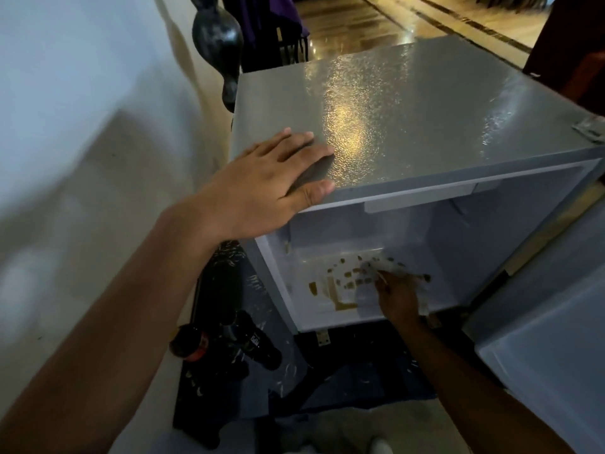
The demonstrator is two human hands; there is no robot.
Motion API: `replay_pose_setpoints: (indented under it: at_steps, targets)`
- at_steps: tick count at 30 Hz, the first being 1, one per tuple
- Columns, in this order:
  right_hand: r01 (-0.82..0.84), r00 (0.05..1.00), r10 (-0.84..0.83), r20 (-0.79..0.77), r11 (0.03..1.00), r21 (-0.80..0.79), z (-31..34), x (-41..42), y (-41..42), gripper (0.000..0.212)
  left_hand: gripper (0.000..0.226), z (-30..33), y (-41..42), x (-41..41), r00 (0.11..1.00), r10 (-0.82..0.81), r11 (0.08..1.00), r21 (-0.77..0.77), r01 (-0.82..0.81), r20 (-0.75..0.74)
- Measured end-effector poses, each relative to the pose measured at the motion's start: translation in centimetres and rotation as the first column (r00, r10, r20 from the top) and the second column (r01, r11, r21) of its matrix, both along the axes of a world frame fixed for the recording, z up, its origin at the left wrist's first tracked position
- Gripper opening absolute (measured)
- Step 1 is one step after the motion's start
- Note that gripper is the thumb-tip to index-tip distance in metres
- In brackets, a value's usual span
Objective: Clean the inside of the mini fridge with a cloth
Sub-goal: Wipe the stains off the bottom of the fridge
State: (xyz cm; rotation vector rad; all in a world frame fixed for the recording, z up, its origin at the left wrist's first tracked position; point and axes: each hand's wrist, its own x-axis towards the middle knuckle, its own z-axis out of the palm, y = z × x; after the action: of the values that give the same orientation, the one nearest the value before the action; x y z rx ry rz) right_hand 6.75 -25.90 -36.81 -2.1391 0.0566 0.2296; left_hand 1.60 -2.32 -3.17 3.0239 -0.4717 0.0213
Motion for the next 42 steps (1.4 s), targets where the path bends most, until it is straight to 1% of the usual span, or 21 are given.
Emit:
replay_pose_setpoints:
  at_steps: [2,3,4,7,9,11,12,14,16,18,20,21,24,28,30,32,34,37,38,41,42]
  targets:
    - [-0.072,0.997,0.079,0.026,0.979,-0.191,-1.5,-0.1,0.9,0.044,0.056,0.6,-0.6,0.8,1.000,-0.017,0.992,-0.122,0.018,0.009]
    - [-0.076,0.992,0.102,0.073,0.950,-0.303,-2.0,0.0,1.1,0.046,0.054,0.7,-0.8,1.1,0.999,-0.026,0.986,-0.163,0.030,0.023]
    - [-0.090,0.983,0.145,0.113,0.914,-0.396,-2.3,0.1,1.3,0.044,0.054,0.8,-1.0,1.5,0.999,-0.029,0.984,-0.175,0.033,0.020]
    - [-0.113,0.969,0.212,0.126,0.836,-0.537,-4.0,1.2,0.8,0.037,0.064,0.8,-1.6,2.6,0.999,-0.014,0.996,-0.092,0.011,-0.039]
    - [-0.169,0.957,0.280,0.073,0.743,-0.647,-5.9,1.8,-0.3,0.046,0.063,1.0,-2.1,3.0,0.998,-0.015,0.999,-0.037,0.013,-0.055]
    - [-0.212,0.936,0.349,0.052,0.675,-0.707,-7.2,1.3,-1.5,0.056,0.057,0.8,-2.6,3.4,0.997,-0.023,0.999,-0.051,0.019,-0.072]
    - [-0.229,0.928,0.369,0.042,0.657,-0.718,-7.3,0.7,-2.1,0.059,0.056,0.5,-2.7,3.5,0.998,-0.023,0.998,-0.066,0.019,-0.063]
    - [-0.237,0.928,0.370,0.036,0.664,-0.709,-6.5,-0.2,-2.8,0.059,0.055,0.1,-2.6,3.4,0.999,-0.026,0.997,-0.079,0.023,-0.032]
    - [-0.201,0.939,0.339,0.056,0.673,-0.712,-6.0,-0.1,-3.4,0.058,0.056,-0.1,-2.5,3.4,0.999,-0.035,0.996,-0.077,0.034,-0.014]
    - [-0.163,0.938,0.334,0.086,0.650,-0.742,-5.7,0.2,-3.7,0.060,0.057,-0.1,-2.4,3.5,0.999,-0.035,0.997,-0.073,0.035,0.003]
    - [-0.193,0.923,0.373,0.091,0.655,-0.731,-5.8,0.5,-3.4,0.069,0.057,-0.1,-2.4,3.6,0.999,-0.040,0.997,-0.073,0.041,0.006]
    - [-0.230,0.912,0.403,0.082,0.664,-0.711,-5.8,0.4,-3.1,0.069,0.057,-0.1,-2.4,3.6,0.999,-0.043,0.997,-0.071,0.043,0.005]
    - [-0.250,0.904,0.420,0.079,0.670,-0.699,-6.7,-0.2,-2.1,0.052,0.059,-0.1,-2.3,3.6,0.999,-0.043,0.997,-0.068,0.043,0.001]
    - [-0.215,0.934,0.355,0.041,0.651,-0.728,-8.0,-0.7,-3.4,0.058,0.059,-0.2,-2.3,3.5,0.999,-0.042,0.996,-0.075,0.043,0.007]
    - [-0.135,0.957,0.281,0.072,0.653,-0.745,-8.3,-0.5,-5.2,0.062,0.059,-0.1,-2.3,3.6,0.999,-0.042,0.996,-0.074,0.043,0.017]
    - [-0.037,0.979,0.169,0.110,0.687,-0.726,-8.1,0.1,-6.4,0.059,0.060,-0.2,-2.4,3.6,0.999,-0.039,0.996,-0.076,0.040,0.016]
    - [-0.001,0.986,0.124,0.113,0.676,-0.737,-7.8,1.1,-6.3,0.053,0.061,-0.2,-2.3,3.7,0.999,-0.036,0.996,-0.083,0.038,0.018]
    - [-0.022,0.990,0.116,0.078,0.680,-0.733,-7.8,3.5,-5.3,0.055,0.059,-0.2,-2.3,3.7,0.998,-0.041,0.994,-0.097,0.046,0.045]
    - [-0.049,0.989,0.134,0.059,0.683,-0.728,-7.9,4.3,-4.9,0.057,0.059,-0.2,-2.3,3.6,0.998,-0.043,0.994,-0.100,0.047,0.050]
    - [-0.152,0.968,0.249,0.011,0.627,-0.764,-7.8,6.9,-4.3,0.066,0.058,-0.3,-2.3,3.5,0.998,-0.040,0.994,-0.104,0.045,0.053]
    - [-0.162,0.965,0.261,0.012,0.632,-0.758,-7.6,7.8,-4.1,0.068,0.057,-0.2,-2.3,3.5,0.998,-0.041,0.994,-0.104,0.047,0.054]
